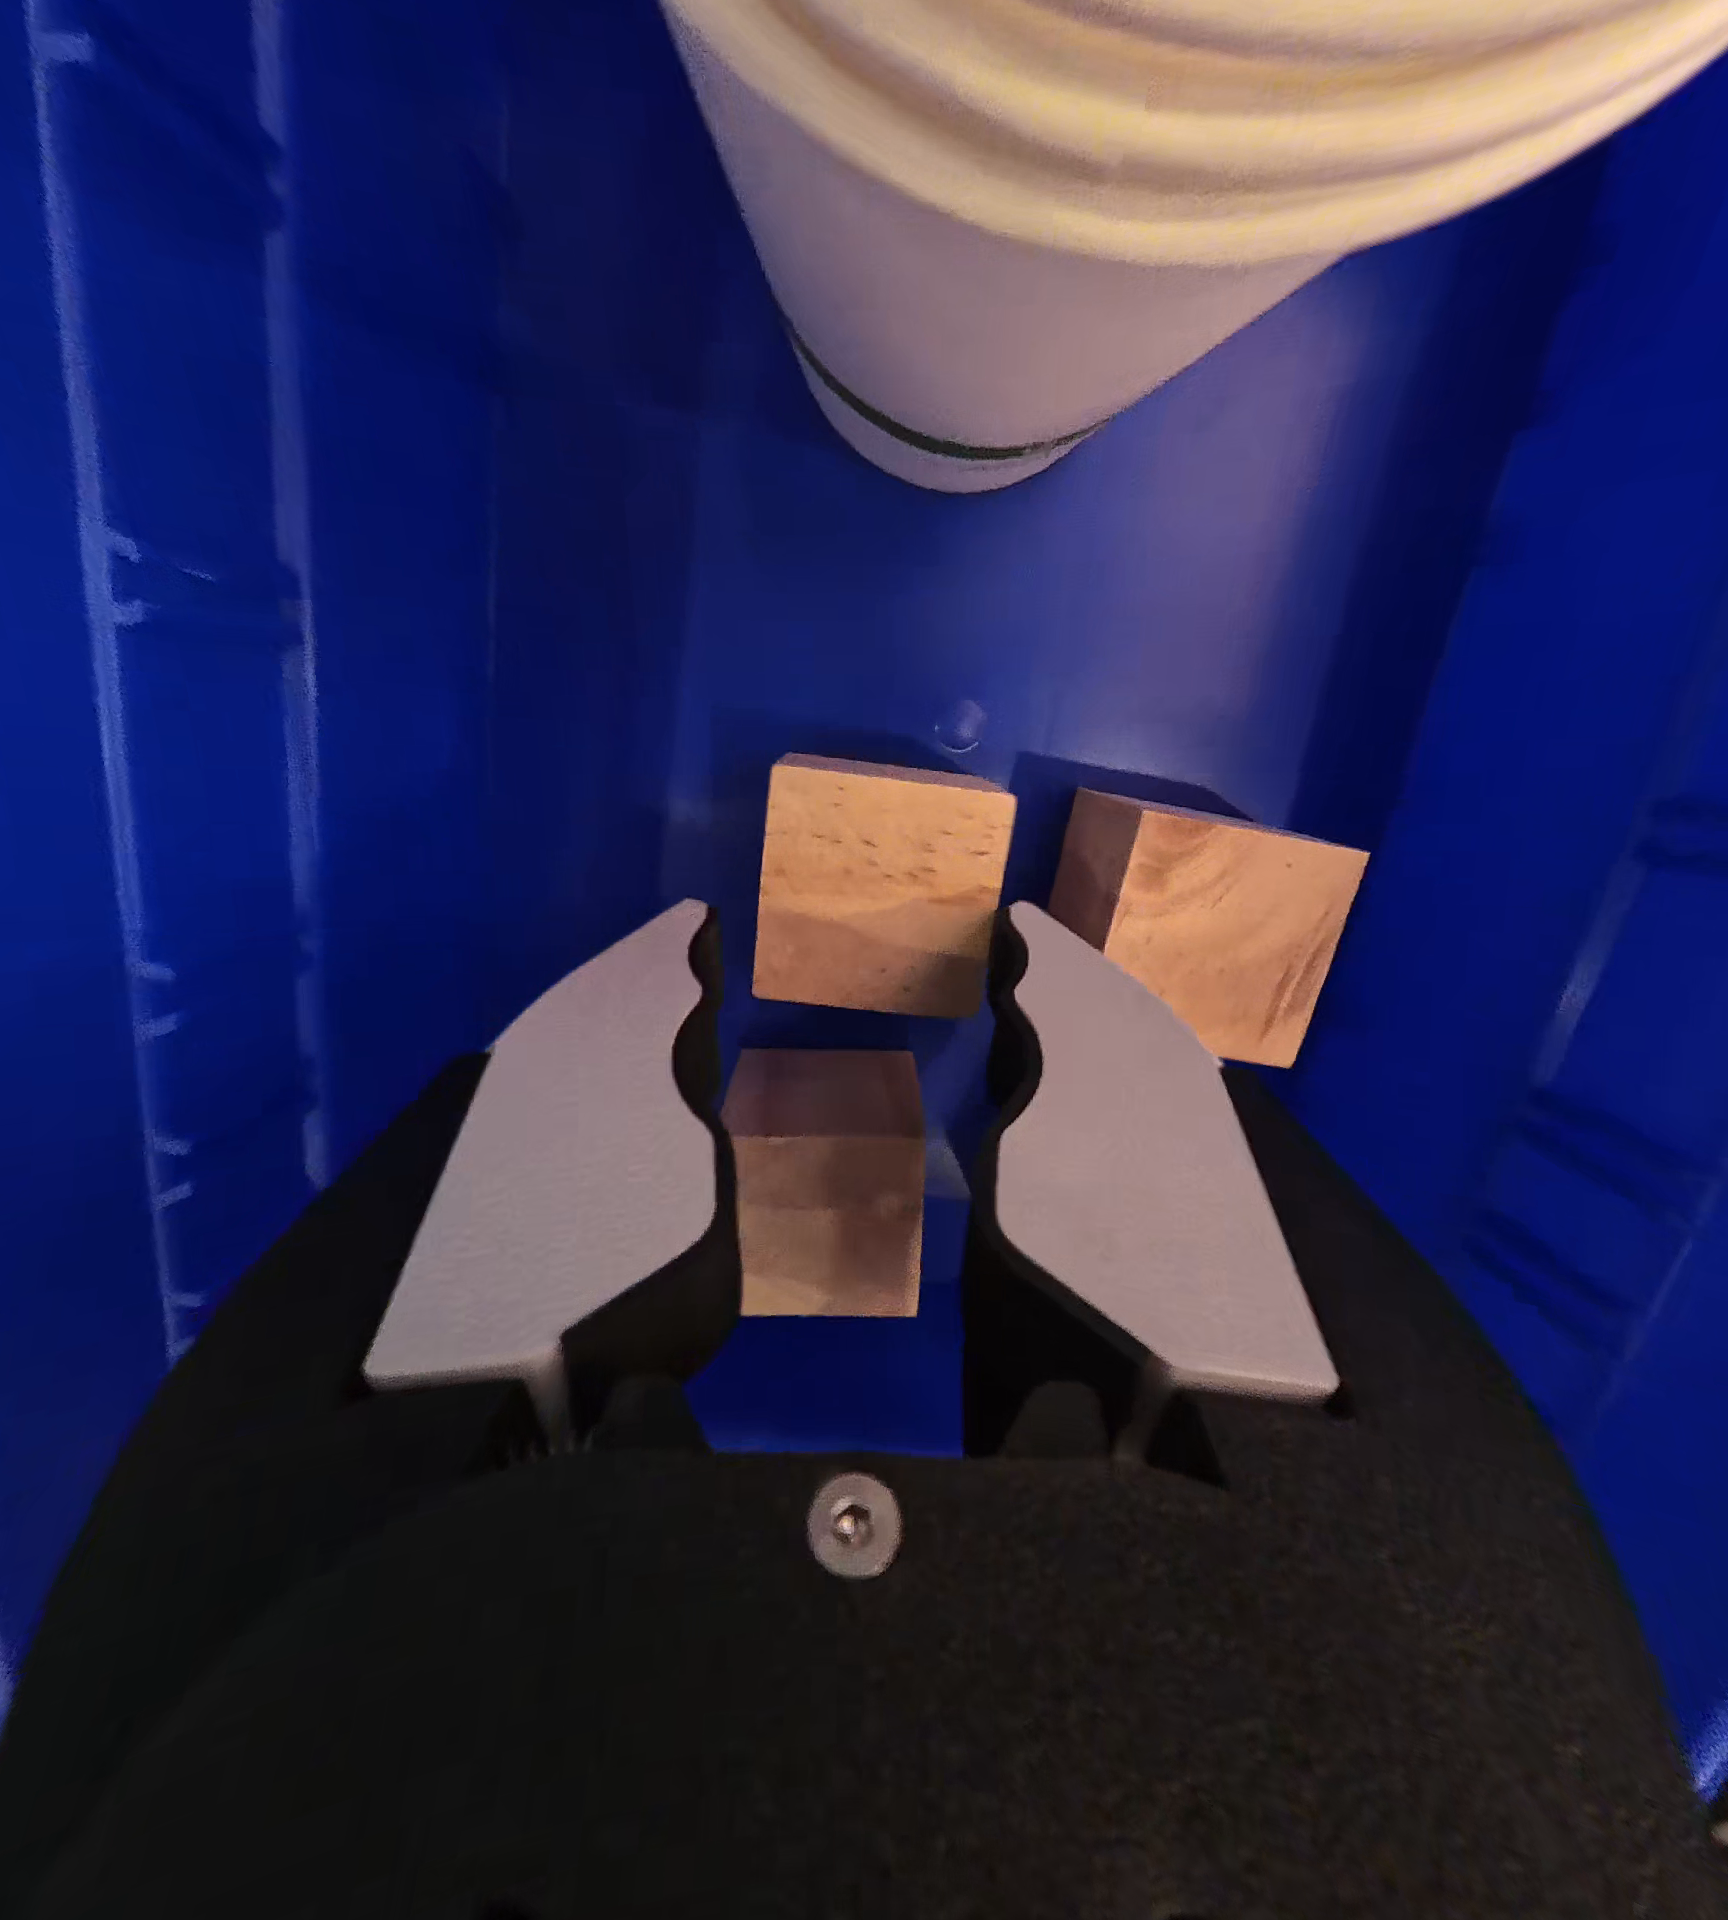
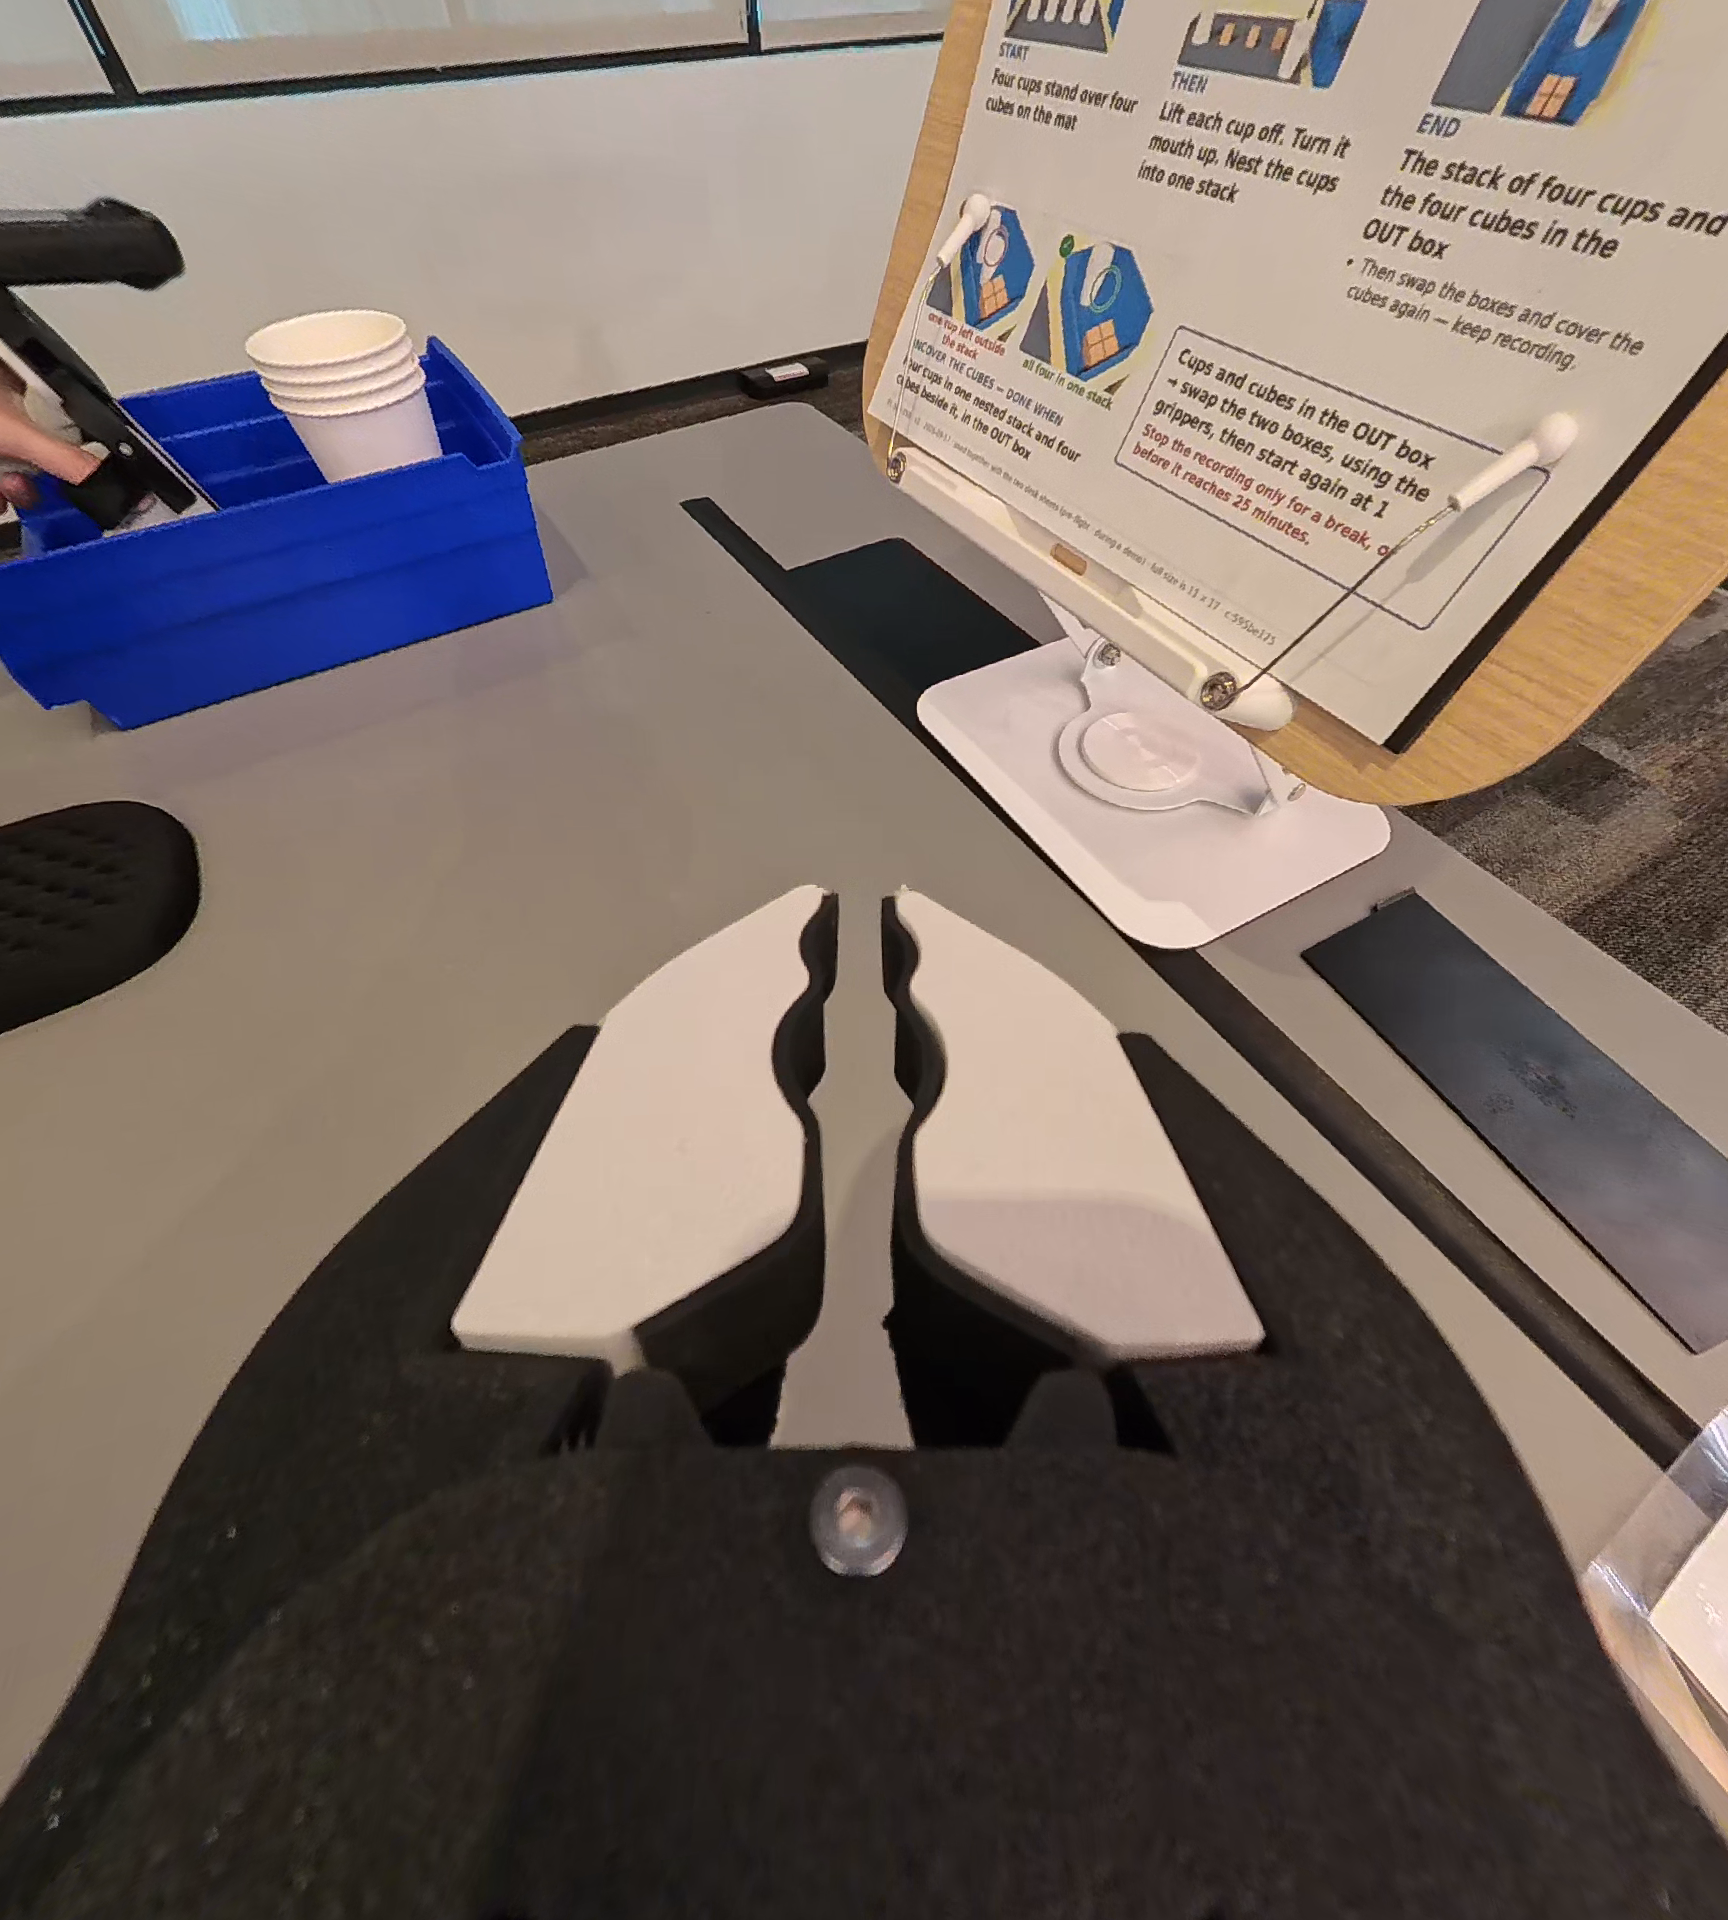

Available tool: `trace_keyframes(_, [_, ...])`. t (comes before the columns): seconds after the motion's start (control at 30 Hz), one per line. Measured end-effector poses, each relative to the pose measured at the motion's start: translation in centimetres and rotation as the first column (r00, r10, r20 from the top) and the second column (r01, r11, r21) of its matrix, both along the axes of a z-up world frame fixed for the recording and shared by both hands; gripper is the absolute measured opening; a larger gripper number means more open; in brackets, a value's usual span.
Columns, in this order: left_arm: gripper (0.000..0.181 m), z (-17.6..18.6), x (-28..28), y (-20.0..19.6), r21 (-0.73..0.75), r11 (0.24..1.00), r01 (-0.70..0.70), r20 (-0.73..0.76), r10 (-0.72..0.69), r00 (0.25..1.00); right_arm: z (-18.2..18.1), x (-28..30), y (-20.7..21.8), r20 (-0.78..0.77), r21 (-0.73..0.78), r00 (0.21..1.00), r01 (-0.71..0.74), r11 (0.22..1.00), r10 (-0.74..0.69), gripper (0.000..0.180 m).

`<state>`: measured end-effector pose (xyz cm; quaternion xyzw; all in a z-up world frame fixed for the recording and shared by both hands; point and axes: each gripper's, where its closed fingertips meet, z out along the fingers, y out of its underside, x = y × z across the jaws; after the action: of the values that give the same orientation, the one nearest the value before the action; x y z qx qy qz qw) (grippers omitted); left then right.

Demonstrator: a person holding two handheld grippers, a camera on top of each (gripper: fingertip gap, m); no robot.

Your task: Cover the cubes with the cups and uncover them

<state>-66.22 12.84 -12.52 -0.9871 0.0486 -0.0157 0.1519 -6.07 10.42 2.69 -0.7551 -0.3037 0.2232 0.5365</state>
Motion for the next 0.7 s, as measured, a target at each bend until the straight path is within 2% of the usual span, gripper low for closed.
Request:
trace_keyframes(0.27, [0.046, -0.8, -0.1, 0.0, -0.044, 0.998, 0.040, -0.071, -0.043, 0.997, -0.4, 1.0, 0.0, 0.008, -0.014, 1.000, 0.022, 1.000, -0.022, 0.008])
trace_keyframes(0.47, [0.044, -0.7, -0.5, 0.1, -0.016, 0.998, 0.066, -0.128, -0.068, 0.989, -0.5, 1.4, 0.0, -0.007, -0.016, 1.000, 0.025, 1.000, -0.025, 0.008])
trace_keyframes(0.57, [0.044, 0.3, -0.5, -0.1, 0.016, 0.997, 0.074, -0.112, -0.071, 0.991, -0.6, 1.6, 0.0, -0.010, -0.021, 1.000, 0.026, 0.999, -0.027, 0.008])
trace_keyframes(0.7, [0.045, 3.7, -0.3, -0.6, 0.080, 0.991, 0.106, -0.098, -0.098, 0.990, -0.7, 2.0, 0.0, -0.010, -0.025, 0.999, 0.032, 0.999, -0.032, 0.008])
